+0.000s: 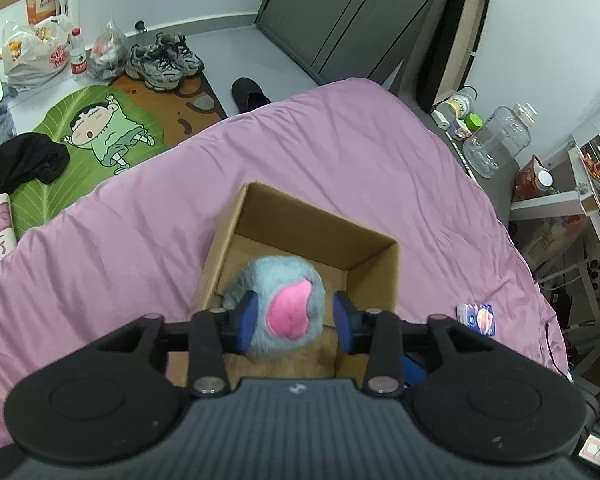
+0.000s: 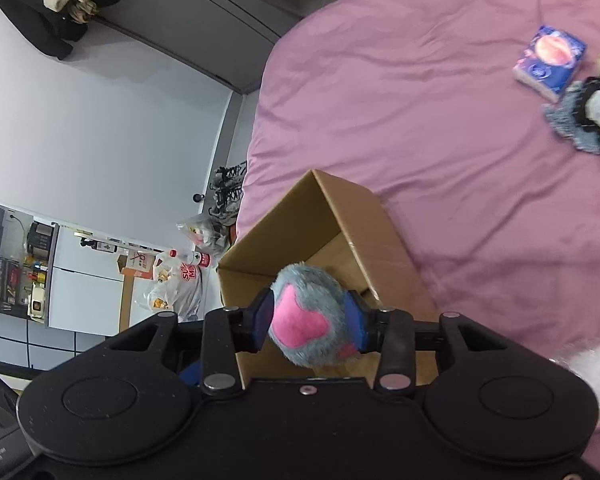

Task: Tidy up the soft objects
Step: 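Lower the plush into the box and open the left gripper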

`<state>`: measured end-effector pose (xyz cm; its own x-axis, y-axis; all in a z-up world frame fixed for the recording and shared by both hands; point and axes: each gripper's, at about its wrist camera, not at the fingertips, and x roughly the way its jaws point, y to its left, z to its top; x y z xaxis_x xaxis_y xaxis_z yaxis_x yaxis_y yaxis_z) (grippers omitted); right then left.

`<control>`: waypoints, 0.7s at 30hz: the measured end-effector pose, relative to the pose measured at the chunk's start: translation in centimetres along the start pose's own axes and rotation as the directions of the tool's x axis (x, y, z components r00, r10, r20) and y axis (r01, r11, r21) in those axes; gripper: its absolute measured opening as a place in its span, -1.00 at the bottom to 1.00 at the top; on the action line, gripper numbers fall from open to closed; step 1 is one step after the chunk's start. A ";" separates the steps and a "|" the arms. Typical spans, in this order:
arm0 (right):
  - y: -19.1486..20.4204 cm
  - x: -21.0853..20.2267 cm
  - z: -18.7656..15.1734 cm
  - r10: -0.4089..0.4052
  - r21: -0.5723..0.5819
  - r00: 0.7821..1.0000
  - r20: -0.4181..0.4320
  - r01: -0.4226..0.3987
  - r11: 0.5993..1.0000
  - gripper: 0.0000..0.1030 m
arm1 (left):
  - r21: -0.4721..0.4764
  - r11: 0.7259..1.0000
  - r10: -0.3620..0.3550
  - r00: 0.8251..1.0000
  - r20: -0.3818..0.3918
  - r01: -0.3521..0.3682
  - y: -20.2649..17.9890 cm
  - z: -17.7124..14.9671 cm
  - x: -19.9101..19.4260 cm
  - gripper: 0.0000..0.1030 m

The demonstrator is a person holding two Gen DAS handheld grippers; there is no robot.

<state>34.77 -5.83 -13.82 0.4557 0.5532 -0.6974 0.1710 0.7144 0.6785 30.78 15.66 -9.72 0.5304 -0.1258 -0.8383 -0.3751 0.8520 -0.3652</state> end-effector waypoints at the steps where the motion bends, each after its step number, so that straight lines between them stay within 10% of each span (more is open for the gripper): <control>1: -0.2 -0.8 -0.2 0.003 -0.004 1.000 0.009 -0.003 1.000 -0.17 | 0.004 1.000 -0.001 1.000 0.005 0.001 -0.2 -0.3 -0.4 -0.10; 21: -3.7 -13.6 -3.1 -0.025 -0.208 0.968 0.249 0.079 0.975 0.86 | 0.178 0.984 -0.047 0.989 0.141 0.022 -5.9 -8.5 -7.6 0.86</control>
<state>25.29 -14.66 -7.59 0.6548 0.4111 -0.6343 0.0204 0.8293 0.5585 22.51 7.28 -4.66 0.6492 -0.0931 -0.7549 -0.2222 0.9260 -0.3053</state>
